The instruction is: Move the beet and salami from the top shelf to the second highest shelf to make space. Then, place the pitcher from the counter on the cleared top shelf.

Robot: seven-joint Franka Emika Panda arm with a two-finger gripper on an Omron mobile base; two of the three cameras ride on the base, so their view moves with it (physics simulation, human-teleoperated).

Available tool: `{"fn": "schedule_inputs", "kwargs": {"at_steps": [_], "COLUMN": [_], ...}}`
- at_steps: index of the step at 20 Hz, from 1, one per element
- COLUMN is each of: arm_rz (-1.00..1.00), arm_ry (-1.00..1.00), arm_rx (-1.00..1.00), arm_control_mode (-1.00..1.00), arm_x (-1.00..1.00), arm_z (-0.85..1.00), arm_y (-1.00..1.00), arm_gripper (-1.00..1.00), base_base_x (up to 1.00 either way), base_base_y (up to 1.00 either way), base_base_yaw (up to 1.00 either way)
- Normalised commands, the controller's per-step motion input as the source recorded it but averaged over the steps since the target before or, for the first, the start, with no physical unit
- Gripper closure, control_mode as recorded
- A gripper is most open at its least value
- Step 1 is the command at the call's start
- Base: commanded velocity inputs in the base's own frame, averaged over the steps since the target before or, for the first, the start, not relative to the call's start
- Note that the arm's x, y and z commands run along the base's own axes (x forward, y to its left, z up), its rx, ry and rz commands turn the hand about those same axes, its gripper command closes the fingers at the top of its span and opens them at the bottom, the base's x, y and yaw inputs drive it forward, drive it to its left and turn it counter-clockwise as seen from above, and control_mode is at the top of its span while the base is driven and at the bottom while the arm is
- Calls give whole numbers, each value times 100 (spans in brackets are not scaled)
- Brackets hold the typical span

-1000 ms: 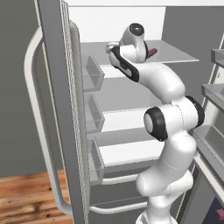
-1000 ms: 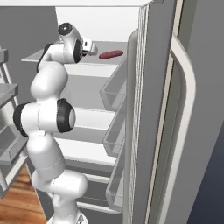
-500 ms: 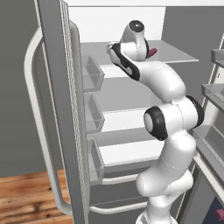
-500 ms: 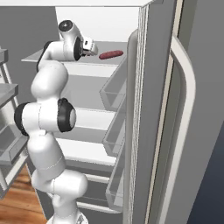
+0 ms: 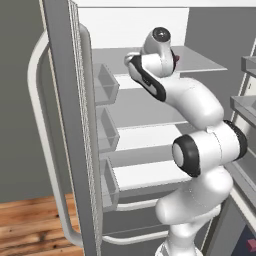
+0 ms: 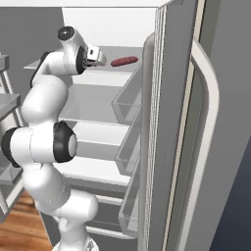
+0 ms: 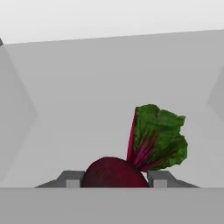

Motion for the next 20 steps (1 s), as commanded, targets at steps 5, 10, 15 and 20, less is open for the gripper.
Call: {"fn": "schedule_inputs", "kwargs": {"at_steps": [5, 10, 15, 20], "arm_rz": [0, 0, 0, 0], "arm_ry": [5, 0, 3, 11], "arm_rx": [-6, -7, 0, 0], "arm_control_mode": [-100, -100, -100, -100], "arm_x": [-100, -100, -100, -78], "arm_z": [10, -1, -30, -55], "arm_y": [0, 0, 0, 0], "arm_gripper": [100, 100, 100, 100], "base_base_x": [0, 0, 0, 0], "base_base_y": [0, 0, 0, 0], "base_base_yaw": [0, 0, 0, 0]}}
